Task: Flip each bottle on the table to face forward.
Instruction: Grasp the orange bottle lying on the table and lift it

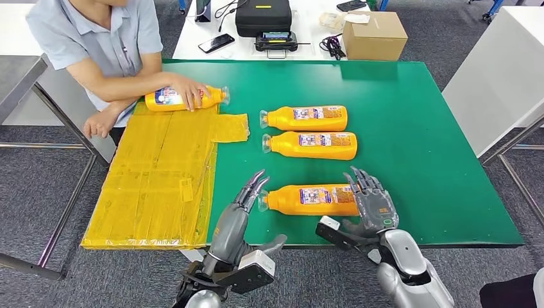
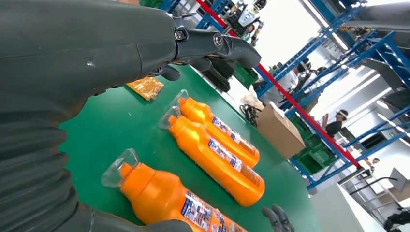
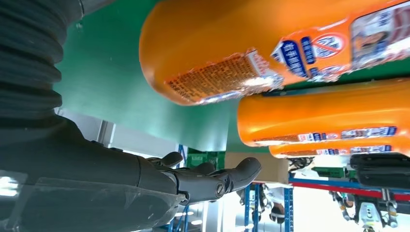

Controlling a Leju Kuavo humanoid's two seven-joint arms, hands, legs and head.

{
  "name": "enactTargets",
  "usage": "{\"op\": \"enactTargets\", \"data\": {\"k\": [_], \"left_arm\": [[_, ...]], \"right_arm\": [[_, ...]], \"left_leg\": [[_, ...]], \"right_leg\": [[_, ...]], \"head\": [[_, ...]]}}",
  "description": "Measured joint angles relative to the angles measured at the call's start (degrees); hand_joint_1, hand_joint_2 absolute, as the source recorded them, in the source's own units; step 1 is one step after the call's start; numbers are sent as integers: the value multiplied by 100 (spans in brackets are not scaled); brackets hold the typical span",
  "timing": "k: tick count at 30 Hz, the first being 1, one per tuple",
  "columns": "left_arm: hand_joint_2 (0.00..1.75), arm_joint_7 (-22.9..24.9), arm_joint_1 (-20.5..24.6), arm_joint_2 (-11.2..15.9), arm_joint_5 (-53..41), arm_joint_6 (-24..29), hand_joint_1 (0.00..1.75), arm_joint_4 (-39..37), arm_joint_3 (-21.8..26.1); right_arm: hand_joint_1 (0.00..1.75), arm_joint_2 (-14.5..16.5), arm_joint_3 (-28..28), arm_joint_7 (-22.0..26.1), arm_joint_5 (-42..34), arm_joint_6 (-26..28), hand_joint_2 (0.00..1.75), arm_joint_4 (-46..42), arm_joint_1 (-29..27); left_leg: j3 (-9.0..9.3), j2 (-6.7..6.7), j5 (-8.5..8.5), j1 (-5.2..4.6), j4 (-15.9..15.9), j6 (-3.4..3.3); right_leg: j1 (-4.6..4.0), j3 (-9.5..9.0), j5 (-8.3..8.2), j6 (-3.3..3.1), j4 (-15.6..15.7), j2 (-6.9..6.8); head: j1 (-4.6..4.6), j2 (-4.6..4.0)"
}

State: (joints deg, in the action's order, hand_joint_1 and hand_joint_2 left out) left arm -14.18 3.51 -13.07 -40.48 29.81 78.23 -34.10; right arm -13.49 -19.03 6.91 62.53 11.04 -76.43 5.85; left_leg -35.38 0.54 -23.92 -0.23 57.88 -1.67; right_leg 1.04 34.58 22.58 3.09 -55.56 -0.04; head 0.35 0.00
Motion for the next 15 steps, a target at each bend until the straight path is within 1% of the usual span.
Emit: {"op": "enactTargets", "data": {"k": [7, 15], "left_arm": [[175, -9, 47, 37, 43, -17, 0, -5, -58], [175, -14, 118, 83, 106, -84, 0, -16, -176]], "right_arm": [[0, -45, -41, -5, 4, -5, 175, 127, 92], [0, -69, -89, -48, -137, -203, 175, 338, 234]], "left_leg": [[-1, 0, -1, 0, 0, 0], [-1, 0, 0, -2, 0, -1]], "right_leg": [[0, 1, 1, 0, 0, 0], [2, 0, 0, 0, 0, 0]], "head": [[0, 0], [0, 0]]}}
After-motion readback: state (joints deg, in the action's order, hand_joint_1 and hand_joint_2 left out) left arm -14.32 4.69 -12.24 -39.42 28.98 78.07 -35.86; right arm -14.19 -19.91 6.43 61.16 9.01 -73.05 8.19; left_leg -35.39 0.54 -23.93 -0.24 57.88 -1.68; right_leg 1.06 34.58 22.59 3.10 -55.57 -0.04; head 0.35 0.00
